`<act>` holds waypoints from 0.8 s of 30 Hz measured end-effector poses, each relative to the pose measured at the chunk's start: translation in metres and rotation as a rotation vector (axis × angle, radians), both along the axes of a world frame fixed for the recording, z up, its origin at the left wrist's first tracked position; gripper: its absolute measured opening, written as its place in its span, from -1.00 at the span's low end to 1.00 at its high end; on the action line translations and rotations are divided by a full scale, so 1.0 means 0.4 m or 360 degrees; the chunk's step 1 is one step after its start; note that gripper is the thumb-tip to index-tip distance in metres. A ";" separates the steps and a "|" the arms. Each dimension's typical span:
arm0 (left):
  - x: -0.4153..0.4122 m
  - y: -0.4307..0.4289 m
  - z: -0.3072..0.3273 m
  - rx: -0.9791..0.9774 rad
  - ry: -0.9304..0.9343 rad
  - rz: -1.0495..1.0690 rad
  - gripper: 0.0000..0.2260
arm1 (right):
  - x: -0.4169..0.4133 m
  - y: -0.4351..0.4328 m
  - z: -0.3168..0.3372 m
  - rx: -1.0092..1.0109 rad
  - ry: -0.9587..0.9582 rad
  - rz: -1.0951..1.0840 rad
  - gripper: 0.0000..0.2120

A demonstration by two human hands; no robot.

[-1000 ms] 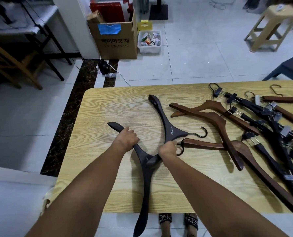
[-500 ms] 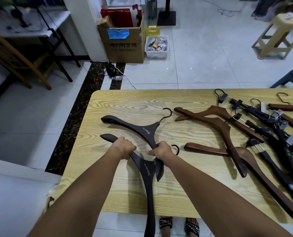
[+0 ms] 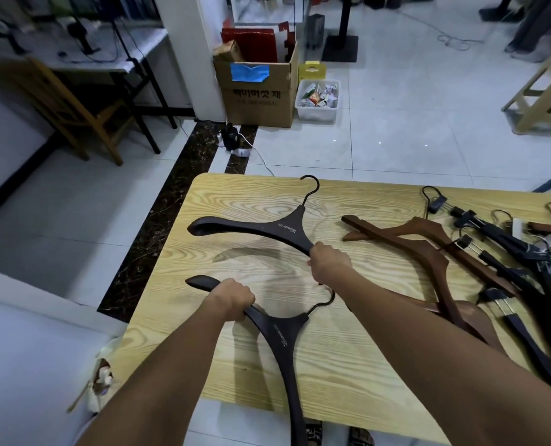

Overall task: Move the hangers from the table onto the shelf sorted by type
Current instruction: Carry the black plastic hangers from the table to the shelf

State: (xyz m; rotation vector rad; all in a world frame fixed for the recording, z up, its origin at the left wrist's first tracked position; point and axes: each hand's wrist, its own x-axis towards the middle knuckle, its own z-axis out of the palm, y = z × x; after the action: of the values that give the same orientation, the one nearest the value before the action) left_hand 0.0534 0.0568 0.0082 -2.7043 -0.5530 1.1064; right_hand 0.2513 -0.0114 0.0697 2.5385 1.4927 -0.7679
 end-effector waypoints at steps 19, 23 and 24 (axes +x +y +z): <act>-0.052 -0.070 0.225 -0.0120 -0.0307 0.0712 -0.79 | 0.142 0.016 0.205 0.0722 -0.0268 0.0397 -0.69; -0.047 -0.100 0.290 -0.0014 -0.0390 0.0812 -0.82 | 0.149 0.027 0.276 0.0919 -0.0371 0.0484 -0.70; -0.045 -0.105 0.305 0.0035 -0.0415 0.0820 -0.83 | 0.148 0.029 0.290 0.0950 -0.0369 0.0505 -0.73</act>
State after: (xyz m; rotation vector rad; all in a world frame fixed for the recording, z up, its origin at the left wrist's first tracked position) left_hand 0.0354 0.0146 0.1301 -2.7769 -1.3521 0.8257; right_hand 0.3104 0.0002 0.1858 2.5150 2.2086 0.0310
